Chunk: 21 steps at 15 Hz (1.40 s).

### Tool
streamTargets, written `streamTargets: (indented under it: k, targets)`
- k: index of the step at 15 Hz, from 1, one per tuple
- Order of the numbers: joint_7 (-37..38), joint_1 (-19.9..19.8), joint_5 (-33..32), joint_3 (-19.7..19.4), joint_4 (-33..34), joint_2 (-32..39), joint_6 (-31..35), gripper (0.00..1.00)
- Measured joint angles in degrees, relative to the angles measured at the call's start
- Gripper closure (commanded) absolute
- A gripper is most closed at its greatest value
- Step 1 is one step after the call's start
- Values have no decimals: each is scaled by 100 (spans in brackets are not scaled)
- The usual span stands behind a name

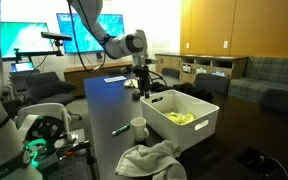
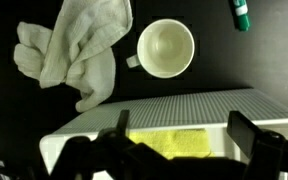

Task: Pick up the cloths from the table and put them in the box, then pick up the marker and seal tape and put them in the cup

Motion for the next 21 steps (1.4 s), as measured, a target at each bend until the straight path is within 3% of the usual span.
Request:
streamTargets:
  k: [10,16,21]
  targets:
    - [14,352,197,561,-1515,-531,558,0]
    - [-16,357,-57,567,-2342,-665,803,0]
    - [-28,357,-86,578,-2849,-515,1641,0]
